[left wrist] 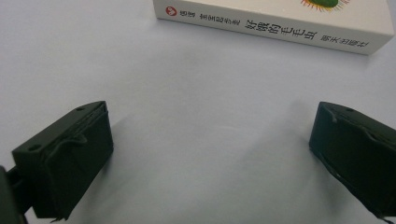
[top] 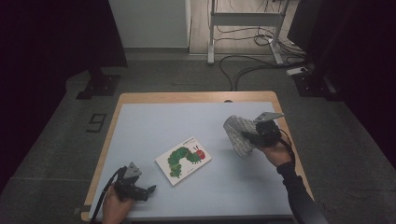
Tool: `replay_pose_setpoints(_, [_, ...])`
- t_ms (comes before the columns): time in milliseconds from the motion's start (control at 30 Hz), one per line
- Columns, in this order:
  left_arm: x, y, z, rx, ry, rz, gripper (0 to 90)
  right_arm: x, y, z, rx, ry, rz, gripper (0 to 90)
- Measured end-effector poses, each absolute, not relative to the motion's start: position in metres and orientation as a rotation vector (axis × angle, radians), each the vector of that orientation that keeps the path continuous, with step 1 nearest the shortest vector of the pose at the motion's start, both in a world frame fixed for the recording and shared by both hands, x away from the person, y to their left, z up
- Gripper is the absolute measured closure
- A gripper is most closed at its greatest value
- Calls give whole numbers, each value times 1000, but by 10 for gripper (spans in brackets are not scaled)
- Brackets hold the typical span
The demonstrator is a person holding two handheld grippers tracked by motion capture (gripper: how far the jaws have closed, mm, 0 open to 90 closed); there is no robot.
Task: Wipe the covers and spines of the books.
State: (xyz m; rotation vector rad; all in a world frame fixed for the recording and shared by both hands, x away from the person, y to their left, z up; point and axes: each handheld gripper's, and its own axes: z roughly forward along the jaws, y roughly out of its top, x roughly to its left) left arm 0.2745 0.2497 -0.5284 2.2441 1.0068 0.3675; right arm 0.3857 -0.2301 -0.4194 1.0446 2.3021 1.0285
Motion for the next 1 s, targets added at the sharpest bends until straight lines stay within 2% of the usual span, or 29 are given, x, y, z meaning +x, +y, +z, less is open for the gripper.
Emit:
replay_pose_setpoints(533, [274,250,-528,2245,1007,365,0,377,-249,-442,1092,2294,1004,607])
replay_pose_setpoints(1000, [274,250,-528,2243,1008,367,0,371,-252,-486,1140,2313,984,596])
